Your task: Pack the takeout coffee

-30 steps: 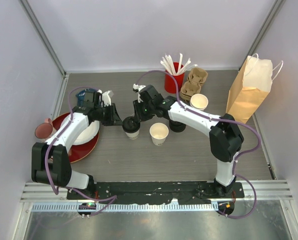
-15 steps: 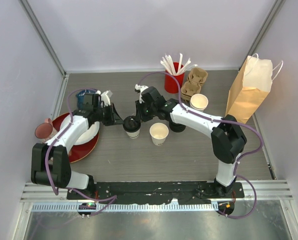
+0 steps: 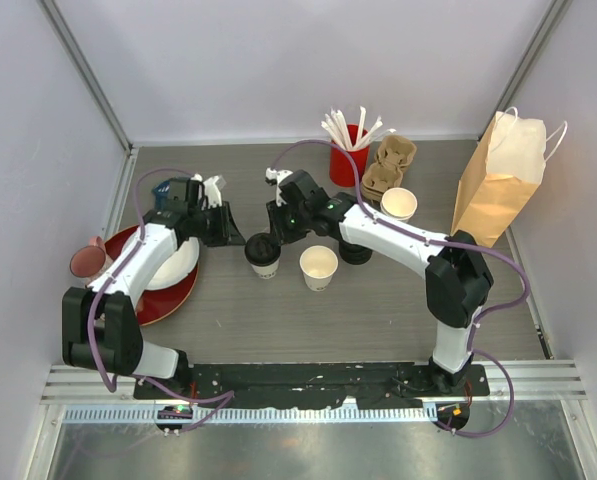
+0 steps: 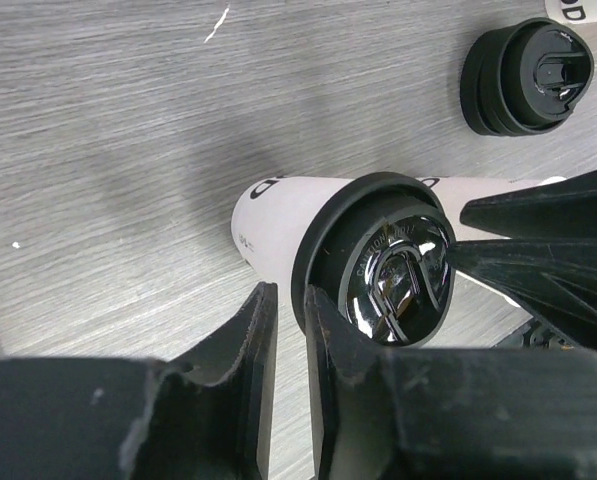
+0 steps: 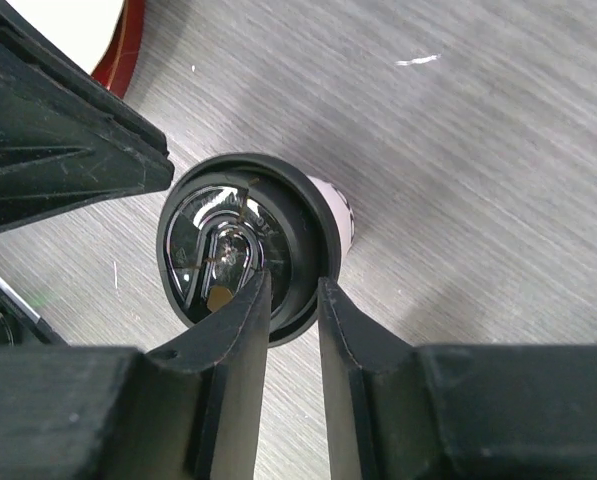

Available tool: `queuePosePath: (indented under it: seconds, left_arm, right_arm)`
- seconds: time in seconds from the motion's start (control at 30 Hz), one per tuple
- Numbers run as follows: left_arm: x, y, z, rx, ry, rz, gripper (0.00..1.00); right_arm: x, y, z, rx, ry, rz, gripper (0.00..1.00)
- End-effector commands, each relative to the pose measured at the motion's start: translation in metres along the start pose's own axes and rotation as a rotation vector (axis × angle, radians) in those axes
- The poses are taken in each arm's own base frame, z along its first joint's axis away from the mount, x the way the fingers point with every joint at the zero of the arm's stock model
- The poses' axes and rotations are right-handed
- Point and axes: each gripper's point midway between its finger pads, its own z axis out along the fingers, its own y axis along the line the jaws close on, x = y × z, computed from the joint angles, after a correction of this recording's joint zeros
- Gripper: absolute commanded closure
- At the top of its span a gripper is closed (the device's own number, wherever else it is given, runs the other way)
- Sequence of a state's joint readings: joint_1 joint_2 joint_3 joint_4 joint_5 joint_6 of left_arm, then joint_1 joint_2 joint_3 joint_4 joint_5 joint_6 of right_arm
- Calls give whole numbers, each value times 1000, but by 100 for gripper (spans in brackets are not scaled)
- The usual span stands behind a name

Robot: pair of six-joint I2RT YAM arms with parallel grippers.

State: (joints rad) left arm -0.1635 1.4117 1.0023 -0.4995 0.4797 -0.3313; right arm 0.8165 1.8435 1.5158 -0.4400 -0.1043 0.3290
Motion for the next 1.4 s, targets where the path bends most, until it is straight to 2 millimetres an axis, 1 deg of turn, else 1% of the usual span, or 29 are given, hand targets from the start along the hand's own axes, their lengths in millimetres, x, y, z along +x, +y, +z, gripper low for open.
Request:
queuePosePath:
  seconds: [0.0,0.13,0.17,0.23,0.27,0.3,0.33,0.37,0.4,0.43,0.5,0.53,0.57,0.6,0.63,0.67,0.73,0.77,0.83,0.87,0.9,0.93,0.97,1.03,1.07,1.1,1.2,1.23,1.37]
  left_arm:
    - [-16,-5,-15,-26,-36,47,78]
    - [-24,-9,-24,-31,-60,77,74]
    - [-25,-10,-26,-28,-66,87,73]
    - [-29,-13,-29,-24,-84,106,70]
    - [-30,-13,-31,-26,-89,111,70]
    - [-31,-13,-32,-30,-93,121,68]
    - [-33,-12,-33,-39,-95,127,68]
    - [-34,-12,-33,-45,-92,128,67]
    - [-33,-11,-35,-51,-82,130,67]
    - [-36,-12,-36,-52,-84,135,66]
    - [-37,-11,-39,-69,-78,136,66]
    - [-40,-12,-42,-74,-86,148,66]
    - [-41,-11,-44,-85,-94,154,65]
    - [-43,-11,-47,-92,-101,162,65]
    - [-44,-12,-49,-95,-110,175,64]
    - [-45,-11,-52,-102,-116,182,64]
    - [-46,-13,-55,-105,-120,198,63]
    - [-46,-13,-56,-107,-118,202,62]
    - [-47,-14,-58,-107,-118,205,62]
    - [-47,-14,-59,-107,-120,207,62]
    - [-47,-14,-59,-110,-118,204,62]
    - [-47,-14,-59,-109,-116,205,62]
    - [-47,-14,-60,-111,-116,208,61]
    - [-45,-13,-61,-117,-110,211,60]
    - [-44,-12,-62,-121,-107,214,60]
    - [-43,-12,-63,-124,-109,218,60]
    - [-42,-10,-66,-137,-116,226,60]
    - [-42,-10,-67,-138,-116,228,59]
    - [-42,-10,-68,-139,-120,234,60]
  right_arm:
    - [-34,9,-24,8,-76,-48,67]
    - [-48,9,-33,17,-105,-53,62]
    - [-56,9,-39,23,-125,-53,61]
    - [-63,6,-45,37,-140,-51,60]
    - [-72,7,-51,39,-162,-52,59]
    - [-75,2,-56,62,-165,-52,60]
    - [-79,1,-61,67,-173,-54,60]
    - [-87,-1,-69,85,-195,-55,59]
    - [-90,-8,-75,122,-203,-54,58]
    - [-96,-12,-87,136,-230,-53,57]
    - [-97,-22,-98,169,-250,-43,56]
    - [-102,-32,-114,190,-281,-27,56]
    - [-96,-42,-116,215,-273,-15,55]
    - [-95,-52,-122,236,-280,-2,55]
    - [-96,-60,-138,270,-311,12,55]
    - [-86,-82,-139,323,-295,35,55]
    - [-78,-105,-151,400,-303,61,54]
    - [-66,-122,-158,441,-296,85,53]
    - [-53,-140,-164,488,-284,115,53]
    - [-40,-151,-167,524,-270,130,52]
    - [-33,-163,-171,557,-264,149,52]
    - [-26,-169,-173,582,-258,157,52]
    - [-12,-179,-171,612,-226,162,51]
    - [-1,-187,-172,632,-209,180,51]
    - [9,-192,-168,641,-183,183,51]
    - [15,-196,-165,652,-165,188,51]
    - [26,-201,-154,653,-122,196,51]
    - [31,-203,-147,654,-96,195,51]
    - [29,-200,-132,619,-81,205,52]
